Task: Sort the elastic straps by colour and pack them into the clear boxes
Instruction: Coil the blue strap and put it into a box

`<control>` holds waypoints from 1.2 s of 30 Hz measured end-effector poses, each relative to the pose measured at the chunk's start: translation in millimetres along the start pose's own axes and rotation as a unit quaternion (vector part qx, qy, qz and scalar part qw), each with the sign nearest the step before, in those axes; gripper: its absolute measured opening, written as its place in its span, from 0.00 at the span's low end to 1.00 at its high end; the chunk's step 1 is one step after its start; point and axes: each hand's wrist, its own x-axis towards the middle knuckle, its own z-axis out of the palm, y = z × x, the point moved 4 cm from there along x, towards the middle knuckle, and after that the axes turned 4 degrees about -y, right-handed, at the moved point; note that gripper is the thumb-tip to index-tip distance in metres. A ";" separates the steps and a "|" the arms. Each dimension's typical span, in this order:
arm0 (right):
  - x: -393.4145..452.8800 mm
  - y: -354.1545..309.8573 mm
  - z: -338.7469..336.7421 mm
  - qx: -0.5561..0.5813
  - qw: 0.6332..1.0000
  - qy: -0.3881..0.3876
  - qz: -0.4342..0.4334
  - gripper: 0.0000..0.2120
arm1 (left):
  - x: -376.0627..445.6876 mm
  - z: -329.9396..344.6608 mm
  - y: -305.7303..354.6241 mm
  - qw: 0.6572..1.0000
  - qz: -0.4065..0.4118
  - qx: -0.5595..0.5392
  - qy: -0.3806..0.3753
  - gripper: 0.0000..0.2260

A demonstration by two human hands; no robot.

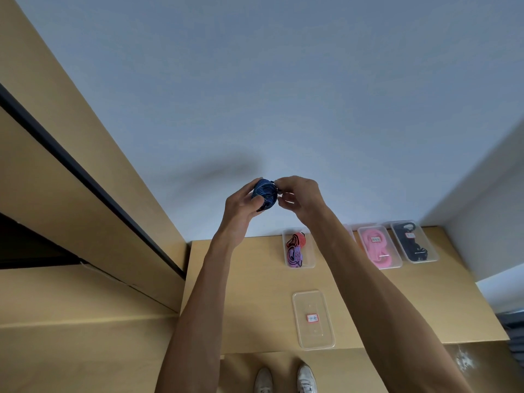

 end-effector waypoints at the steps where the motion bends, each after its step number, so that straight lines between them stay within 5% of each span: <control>1: -0.3 -0.1 0.2 -0.035 0.999 -0.018 -0.013 0.02 | -1.0 -0.6 0.2 0.999 -0.005 -0.032 -0.001 0.29; 7: -0.9 5.6 8.9 -0.031 0.999 -0.015 -0.022 0.01 | -6.2 -0.3 0.5 0.994 -0.013 -0.103 -0.036 0.45; 13: -0.3 17.3 13.3 0.064 0.993 -0.030 0.099 0.04 | -15.5 0.4 -4.7 0.989 -0.013 -0.123 -0.076 0.31; 16: 2.2 16.1 12.3 0.013 0.999 -0.005 0.043 0.06 | -14.8 1.2 0.3 0.992 -0.023 -0.105 -0.063 0.36; 20: 2.0 12.7 11.2 -0.007 0.997 -0.076 -0.022 0.04 | -9.6 -1.2 8.7 0.998 -0.026 -0.057 -0.023 0.46; 26: -2.4 13.1 19.8 -0.008 0.989 -0.125 -0.083 0.04 | -2.3 -12.3 5.7 0.993 -0.036 -0.083 0.081 0.20; 36: -14.5 5.9 35.4 -0.105 0.973 -0.108 -0.174 0.05 | 0.9 -20.1 -19.0 0.971 -0.101 -0.157 0.148 0.20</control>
